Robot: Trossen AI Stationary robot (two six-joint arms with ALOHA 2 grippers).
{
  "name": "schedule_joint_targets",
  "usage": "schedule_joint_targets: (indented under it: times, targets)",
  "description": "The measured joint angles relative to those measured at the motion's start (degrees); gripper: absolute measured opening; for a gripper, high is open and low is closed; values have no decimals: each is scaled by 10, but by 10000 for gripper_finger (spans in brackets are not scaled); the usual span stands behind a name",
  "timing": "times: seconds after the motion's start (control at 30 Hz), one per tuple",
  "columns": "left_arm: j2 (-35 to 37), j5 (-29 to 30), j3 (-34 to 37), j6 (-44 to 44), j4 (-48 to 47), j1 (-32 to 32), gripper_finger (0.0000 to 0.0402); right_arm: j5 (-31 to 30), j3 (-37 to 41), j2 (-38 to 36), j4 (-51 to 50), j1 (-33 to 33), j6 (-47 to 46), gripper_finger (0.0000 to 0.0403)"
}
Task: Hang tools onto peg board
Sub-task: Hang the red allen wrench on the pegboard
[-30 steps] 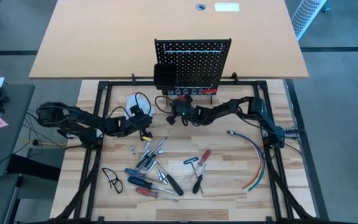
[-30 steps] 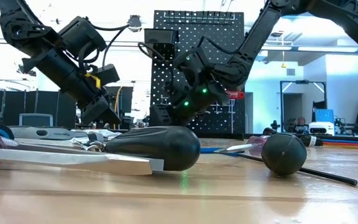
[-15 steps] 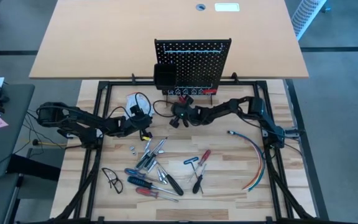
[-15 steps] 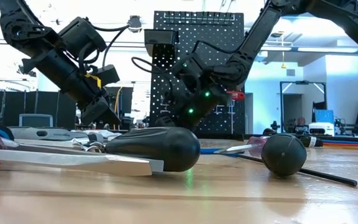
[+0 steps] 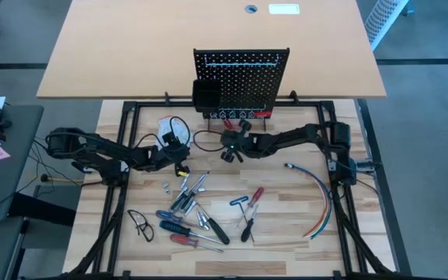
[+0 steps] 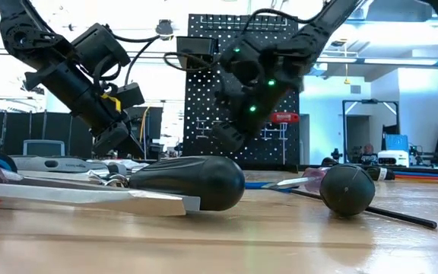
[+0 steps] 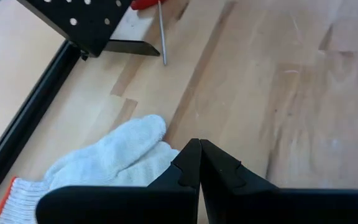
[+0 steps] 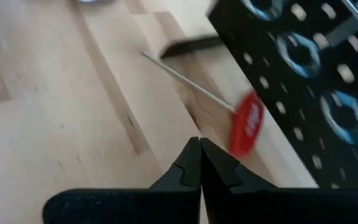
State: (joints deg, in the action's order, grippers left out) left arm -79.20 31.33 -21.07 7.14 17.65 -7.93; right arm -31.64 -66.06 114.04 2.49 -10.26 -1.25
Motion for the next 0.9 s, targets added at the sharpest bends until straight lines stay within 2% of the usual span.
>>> schedule_joint_targets:
  times: [0.13, 0.3, 0.47, 0.6, 0.73, 0.9]
  targets:
    - [0, 0, 0, -1, -2, 10, 0, 2, 77, -34, 46, -3, -80, 17]
    - [0, -1, 0, 0, 1, 15, 0, 29, 154, -16, 201, -12, -110, 84]
    - [0, -1, 0, 1, 9, 15, 0, 30, 156, 52, 330, -22, -111, 172]
    - [0, -1, 0, 0, 11, 15, 0, 18, 135, 96, 373, -35, -135, 222]
    - [0, -2, -1, -1, 9, 15, 0, 0, 133, 106, 371, -39, -182, 234]
    - [0, -2, 0, 0, 8, 15, 0, 12, 136, 107, 362, -36, -180, 227]
